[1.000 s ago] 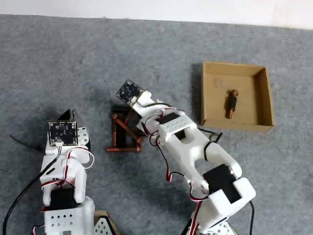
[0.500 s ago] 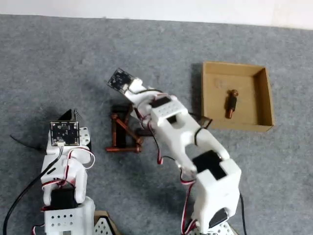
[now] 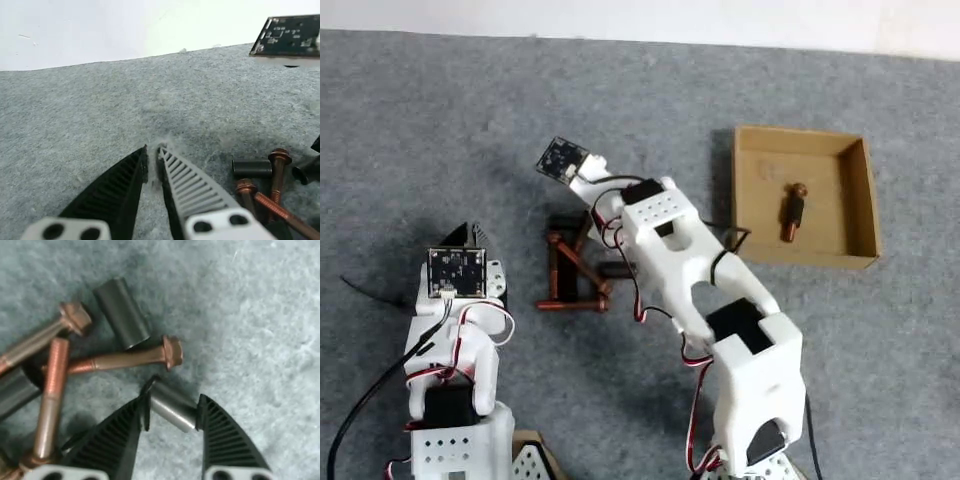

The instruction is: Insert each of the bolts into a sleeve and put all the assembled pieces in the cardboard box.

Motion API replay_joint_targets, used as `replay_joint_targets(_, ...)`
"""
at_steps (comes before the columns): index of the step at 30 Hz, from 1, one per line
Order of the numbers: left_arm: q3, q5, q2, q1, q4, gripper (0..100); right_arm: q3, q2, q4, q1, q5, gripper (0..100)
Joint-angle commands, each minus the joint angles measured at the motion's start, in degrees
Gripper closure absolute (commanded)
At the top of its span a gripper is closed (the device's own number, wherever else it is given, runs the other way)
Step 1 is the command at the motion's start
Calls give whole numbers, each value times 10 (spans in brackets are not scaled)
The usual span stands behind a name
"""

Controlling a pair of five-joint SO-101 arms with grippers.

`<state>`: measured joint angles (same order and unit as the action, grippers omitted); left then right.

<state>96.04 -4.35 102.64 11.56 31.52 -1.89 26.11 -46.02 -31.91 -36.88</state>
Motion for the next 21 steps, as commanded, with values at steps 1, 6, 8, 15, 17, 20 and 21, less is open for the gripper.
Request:
replay_joint_targets(1,12,-4,1,-7,-11,947,6,6,-36,16,-6,857)
replay_joint_targets(6,12,-4,1,-7,-11,947,6,6,-41,14,-8,857)
replay_joint_targets(8,12,-4,1,-7,-11,947,4,6,-41,13,-33,857)
replay_joint_targets(15,12,-4,1,-7,-11,947,3,9,-40,15,-53,857)
replay_joint_targets(17,12,-4,1,-7,-11,947,2,10,-37,15,-53,857)
replay_joint_targets(20,12,-4,1,-7,-11,947,2,10,-36,14,-51,857)
replay_joint_targets(21,12,-4,1,-7,-11,947,2,11,-34,14,-51,857)
